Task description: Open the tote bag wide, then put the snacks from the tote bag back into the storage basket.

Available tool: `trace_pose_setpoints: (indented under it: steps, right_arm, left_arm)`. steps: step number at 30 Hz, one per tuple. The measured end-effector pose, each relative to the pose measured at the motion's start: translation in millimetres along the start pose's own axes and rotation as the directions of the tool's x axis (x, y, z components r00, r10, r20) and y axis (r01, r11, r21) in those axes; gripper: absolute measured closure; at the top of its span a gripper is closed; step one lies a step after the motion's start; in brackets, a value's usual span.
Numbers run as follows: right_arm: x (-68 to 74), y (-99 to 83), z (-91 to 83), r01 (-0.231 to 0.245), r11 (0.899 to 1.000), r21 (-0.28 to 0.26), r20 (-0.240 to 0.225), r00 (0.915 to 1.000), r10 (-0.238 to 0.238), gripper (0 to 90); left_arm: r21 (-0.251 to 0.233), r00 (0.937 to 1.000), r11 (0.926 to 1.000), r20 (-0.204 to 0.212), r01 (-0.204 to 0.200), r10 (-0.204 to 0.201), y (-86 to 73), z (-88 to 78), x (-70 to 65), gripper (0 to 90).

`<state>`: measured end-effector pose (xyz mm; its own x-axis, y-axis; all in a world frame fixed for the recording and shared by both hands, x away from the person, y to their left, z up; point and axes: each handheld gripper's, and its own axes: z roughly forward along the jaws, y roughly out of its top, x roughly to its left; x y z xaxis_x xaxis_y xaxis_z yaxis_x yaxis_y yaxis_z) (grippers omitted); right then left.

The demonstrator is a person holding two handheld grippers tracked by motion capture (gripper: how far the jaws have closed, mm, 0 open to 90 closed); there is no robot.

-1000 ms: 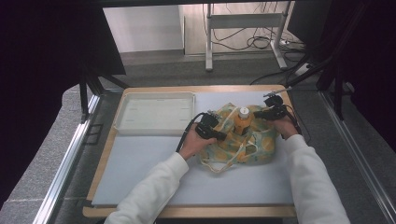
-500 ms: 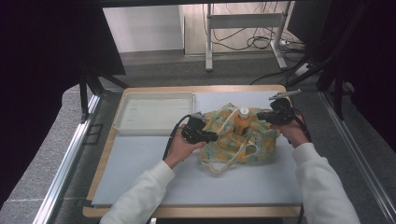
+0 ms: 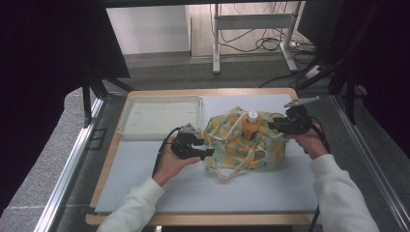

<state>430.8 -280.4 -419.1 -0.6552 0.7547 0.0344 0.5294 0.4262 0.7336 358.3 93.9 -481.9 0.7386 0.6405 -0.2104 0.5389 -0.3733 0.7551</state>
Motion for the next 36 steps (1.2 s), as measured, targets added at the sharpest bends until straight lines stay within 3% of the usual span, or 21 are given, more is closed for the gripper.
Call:
trace_pose_setpoints:
  steps: [7, 18, 24, 36]
  right_arm:
    - [2.5, -4.1, -11.8, -0.009, 1.0, -0.024, 0.002, 1.0, 0.009, 50.5]
    - [6.7, -6.4, -27.1, -0.022, 0.998, -0.059, -0.006, 0.9997, 0.022, 41.8]
    - [12.3, -4.4, -36.3, -0.005, 0.999, -0.054, -0.02, 0.9998, 0.004, 37.6]
    - [29.9, 8.8, -26.4, 0.04, 0.999, -0.03, -0.05, 0.9979, -0.041, 28.9]
  left_arm:
    - [0.004, 0.9998, 0.9999, -0.019, -0.01, 0.01, -11.6, -4.5, 1.9, 31.4]
    - [-0.004, 0.9996, 1.0, -0.027, -0.007, 0.007, -17.0, -9.1, 2.0, 30.9]
    - [-0.008, 0.9994, 1.0, -0.035, -0.005, 0.005, -20.5, -13.1, 3.1, 30.6]
    - [-0.021, 0.998, 0.9997, -0.062, 0.014, -0.015, -28.4, -20.3, 8.4, 30.6]
